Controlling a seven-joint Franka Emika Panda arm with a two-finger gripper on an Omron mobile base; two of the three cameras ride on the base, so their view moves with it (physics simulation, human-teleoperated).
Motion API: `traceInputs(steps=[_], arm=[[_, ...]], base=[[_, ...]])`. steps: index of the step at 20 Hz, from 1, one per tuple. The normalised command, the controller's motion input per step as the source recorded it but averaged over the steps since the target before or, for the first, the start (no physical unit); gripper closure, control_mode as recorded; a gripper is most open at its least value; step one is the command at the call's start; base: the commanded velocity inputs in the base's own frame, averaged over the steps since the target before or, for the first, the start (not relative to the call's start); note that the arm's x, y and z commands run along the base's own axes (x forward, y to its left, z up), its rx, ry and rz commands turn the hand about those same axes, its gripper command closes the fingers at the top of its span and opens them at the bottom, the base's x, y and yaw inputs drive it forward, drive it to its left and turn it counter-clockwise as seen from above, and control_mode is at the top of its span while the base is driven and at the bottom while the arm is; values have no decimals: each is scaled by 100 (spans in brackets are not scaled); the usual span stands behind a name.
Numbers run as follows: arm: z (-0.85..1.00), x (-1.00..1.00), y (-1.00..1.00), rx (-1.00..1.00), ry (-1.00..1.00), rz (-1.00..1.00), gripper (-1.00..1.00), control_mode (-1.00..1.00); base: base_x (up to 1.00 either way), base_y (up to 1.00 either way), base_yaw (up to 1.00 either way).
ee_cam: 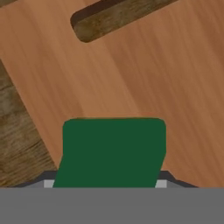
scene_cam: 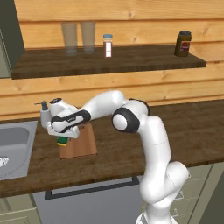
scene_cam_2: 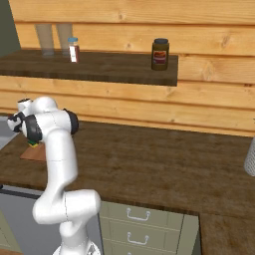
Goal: Pick up the sponge from the counter and clean the cutting board by briefly scrubbing or pressing down on the cutting board. Once finished, release the sponge.
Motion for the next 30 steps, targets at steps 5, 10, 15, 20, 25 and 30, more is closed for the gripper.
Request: traceInputs(steps=[5,10,15,20,25,30], arm=[[-44,-3,-61,4,0,0,100,-100],[-36,-4,-71,4,-1,0,100,-100],[-45,-5,-53,0,0,0,100,-100],[-33,-3,-56,0,0,0,100,-100],[-33,0,-46,0,0,-3,100,-100],[-56,0,-62,-1,0,-5,100,-100]], base=[[0,0,0],[0,0,0],[0,0,0],[0,0,0],[0,0,0],[0,0,0]])
